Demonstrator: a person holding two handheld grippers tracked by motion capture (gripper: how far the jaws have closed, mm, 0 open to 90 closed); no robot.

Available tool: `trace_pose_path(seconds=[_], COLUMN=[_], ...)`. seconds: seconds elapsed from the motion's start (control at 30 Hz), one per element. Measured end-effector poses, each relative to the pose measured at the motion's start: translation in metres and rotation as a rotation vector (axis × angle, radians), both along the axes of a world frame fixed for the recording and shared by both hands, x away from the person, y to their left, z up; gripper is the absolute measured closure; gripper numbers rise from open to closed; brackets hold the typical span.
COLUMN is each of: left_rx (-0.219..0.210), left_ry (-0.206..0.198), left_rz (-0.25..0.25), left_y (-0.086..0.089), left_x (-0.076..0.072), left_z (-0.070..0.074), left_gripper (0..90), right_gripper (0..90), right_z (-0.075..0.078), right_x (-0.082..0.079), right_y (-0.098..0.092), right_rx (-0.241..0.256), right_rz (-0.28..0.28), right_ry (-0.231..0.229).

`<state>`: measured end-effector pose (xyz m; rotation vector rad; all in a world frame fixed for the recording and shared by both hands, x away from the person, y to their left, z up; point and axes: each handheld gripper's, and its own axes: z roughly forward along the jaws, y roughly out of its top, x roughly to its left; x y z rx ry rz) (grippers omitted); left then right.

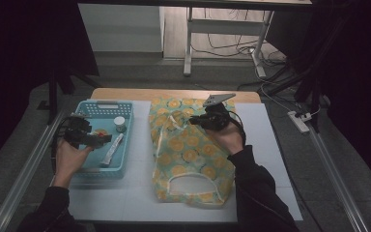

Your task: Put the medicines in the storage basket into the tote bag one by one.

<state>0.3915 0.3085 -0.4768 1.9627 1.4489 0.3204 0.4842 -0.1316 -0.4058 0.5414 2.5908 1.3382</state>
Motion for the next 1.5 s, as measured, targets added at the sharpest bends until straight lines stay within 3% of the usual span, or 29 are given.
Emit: trace_pose_path(seconds=[0.1, 0.3, 0.53, 0.77, 0.87, 1.0, 1.1, 1.23, 1.37, 1.47, 1.5], left_rx=[0.030, 0.044, 0.061, 0.128, 0.140, 0.137, 0.142, 0.185, 0.231, 0.222, 0.222], left_ry=[0.033, 0.081, 0.067, 0.138, 0.156, 0.225, 0.256, 0.293, 0.320, 0.316, 0.321], left_rz=[0.022, 0.053, 0.051, 0.040, 0.044, 0.055, 0.061, 0.064, 0.084, 0.106, 0.108], left_y=[0.001, 0.007, 0.008, 0.007, 0.008, 0.009, 0.010, 0.006, 0.004, 0.005, 0.005], left_x=[0.007, 0.020, 0.035, 0.046, 0.048, 0.050, 0.052, 0.054, 0.056, 0.055, 0.055], left_z=[-0.003, -0.013, -0.020, -0.032, -0.034, -0.040, -0.043, -0.045, -0.047, -0.045, -0.045], left_gripper=[0.0, 0.0, 0.0, 0.0, 0.0, 0.0, 0.0, 0.0, 7.0, 19.5, 19.8], right_gripper=[90.0, 90.0, 90.0, 90.0, 90.0, 90.0, 90.0, 90.0, 90.0, 90.0, 90.0], right_z=[0.000, 0.000, 0.000, 0.002, 0.002, 0.001, 0.001, 0.001, 0.002, 0.002, 0.002], right_x=[0.000, 0.001, 0.001, 0.000, 0.001, 0.001, 0.000, 0.000, 0.000, 0.000, 0.000], right_y=[0.000, -0.001, -0.002, -0.002, -0.003, -0.002, -0.001, -0.001, -0.002, -0.002, -0.003], right_rx=[0.003, 0.005, 0.004, 0.010, 0.009, 0.008, 0.006, 0.009, 0.008, 0.012, 0.013], right_rz=[0.002, 0.001, -0.001, 0.003, 0.003, 0.007, 0.010, 0.009, 0.008, 0.009, 0.008], right_ry=[0.002, 0.002, 0.001, -0.004, -0.002, 0.001, -0.002, -0.004, -0.006, -0.007, -0.007])
